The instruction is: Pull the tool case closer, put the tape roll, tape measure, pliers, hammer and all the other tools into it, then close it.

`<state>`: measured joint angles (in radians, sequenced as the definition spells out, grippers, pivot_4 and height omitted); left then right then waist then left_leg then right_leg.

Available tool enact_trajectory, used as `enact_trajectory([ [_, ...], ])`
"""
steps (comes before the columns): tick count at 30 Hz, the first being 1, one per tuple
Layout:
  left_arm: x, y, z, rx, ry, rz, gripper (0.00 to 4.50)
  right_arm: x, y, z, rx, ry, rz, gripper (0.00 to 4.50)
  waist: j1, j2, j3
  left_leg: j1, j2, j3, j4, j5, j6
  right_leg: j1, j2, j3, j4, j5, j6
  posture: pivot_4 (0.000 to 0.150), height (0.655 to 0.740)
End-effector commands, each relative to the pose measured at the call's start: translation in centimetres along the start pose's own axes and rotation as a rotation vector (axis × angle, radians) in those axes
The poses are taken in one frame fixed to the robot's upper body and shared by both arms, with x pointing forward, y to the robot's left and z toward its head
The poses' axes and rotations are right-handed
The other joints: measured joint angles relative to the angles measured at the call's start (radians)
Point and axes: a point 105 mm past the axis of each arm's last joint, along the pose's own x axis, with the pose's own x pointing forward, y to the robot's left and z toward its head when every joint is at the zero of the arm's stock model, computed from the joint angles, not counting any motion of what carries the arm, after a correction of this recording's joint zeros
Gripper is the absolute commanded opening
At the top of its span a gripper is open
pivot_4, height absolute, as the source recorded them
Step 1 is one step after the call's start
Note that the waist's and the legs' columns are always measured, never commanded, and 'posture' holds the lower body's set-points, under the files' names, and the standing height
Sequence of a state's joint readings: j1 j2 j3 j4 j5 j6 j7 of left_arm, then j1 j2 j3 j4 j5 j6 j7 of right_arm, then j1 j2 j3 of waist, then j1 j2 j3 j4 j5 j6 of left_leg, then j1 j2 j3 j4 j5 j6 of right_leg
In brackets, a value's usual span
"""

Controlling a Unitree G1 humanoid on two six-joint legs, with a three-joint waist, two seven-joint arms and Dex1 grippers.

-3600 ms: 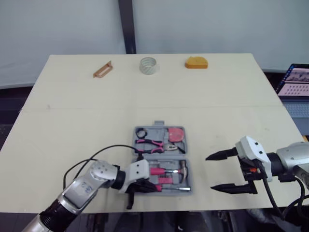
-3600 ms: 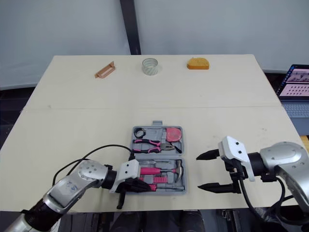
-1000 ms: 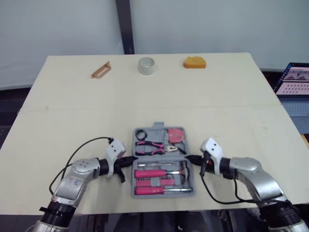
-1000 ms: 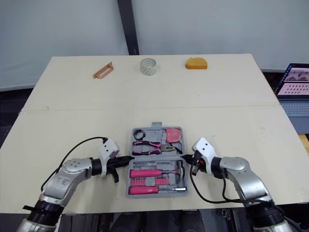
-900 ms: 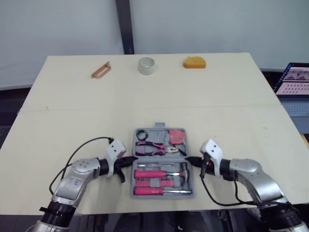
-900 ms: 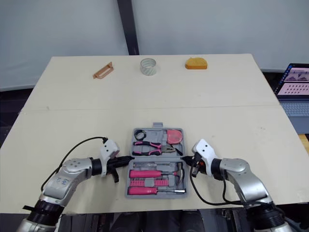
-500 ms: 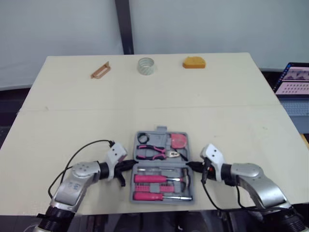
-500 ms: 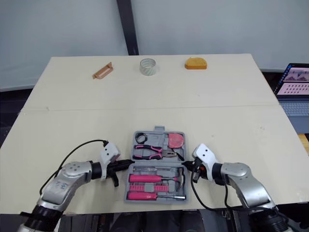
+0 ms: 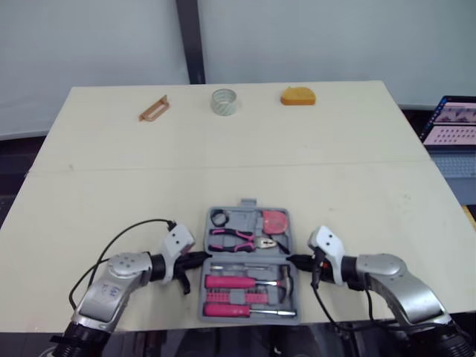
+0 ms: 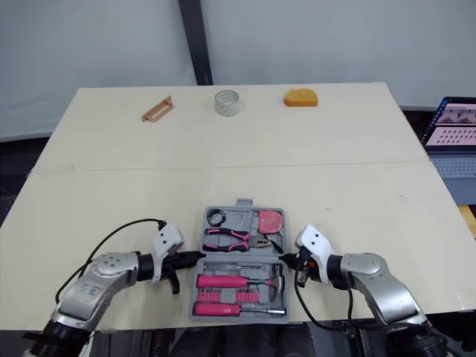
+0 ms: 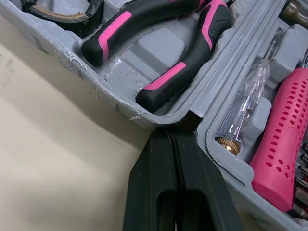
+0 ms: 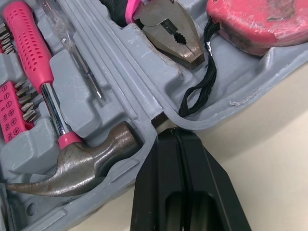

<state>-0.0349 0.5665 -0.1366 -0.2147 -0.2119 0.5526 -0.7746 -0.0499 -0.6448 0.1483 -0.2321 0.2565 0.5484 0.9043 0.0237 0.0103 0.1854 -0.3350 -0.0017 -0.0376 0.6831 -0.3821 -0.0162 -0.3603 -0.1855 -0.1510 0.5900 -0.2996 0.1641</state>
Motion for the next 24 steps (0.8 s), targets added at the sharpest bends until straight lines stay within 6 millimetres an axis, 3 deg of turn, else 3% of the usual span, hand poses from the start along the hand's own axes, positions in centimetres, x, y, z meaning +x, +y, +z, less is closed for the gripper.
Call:
enact_trajectory([
  [1, 0.59, -1.94, -0.84, -0.027, 0.023, -0.086, 0.00, 0.38, 1.68, 0.99, -0.016, -0.044, 0.080, 0.03, 0.000, 0.000, 0.000, 0.000, 0.000, 0.000, 0.000, 0.000, 0.000, 0.000, 0.000, 0.000, 0.000, 0.000, 0.000, 0.150, 0.7400],
  [24, 0.16, -2.40, -1.30, -0.046, 0.054, -0.093, 0.00, 0.52, 1.57, 0.82, -0.020, -0.039, 0.071, 0.03, 0.000, 0.000, 0.000, 0.000, 0.000, 0.000, 0.000, 0.000, 0.000, 0.000, 0.000, 0.000, 0.000, 0.000, 0.000, 0.150, 0.7400],
])
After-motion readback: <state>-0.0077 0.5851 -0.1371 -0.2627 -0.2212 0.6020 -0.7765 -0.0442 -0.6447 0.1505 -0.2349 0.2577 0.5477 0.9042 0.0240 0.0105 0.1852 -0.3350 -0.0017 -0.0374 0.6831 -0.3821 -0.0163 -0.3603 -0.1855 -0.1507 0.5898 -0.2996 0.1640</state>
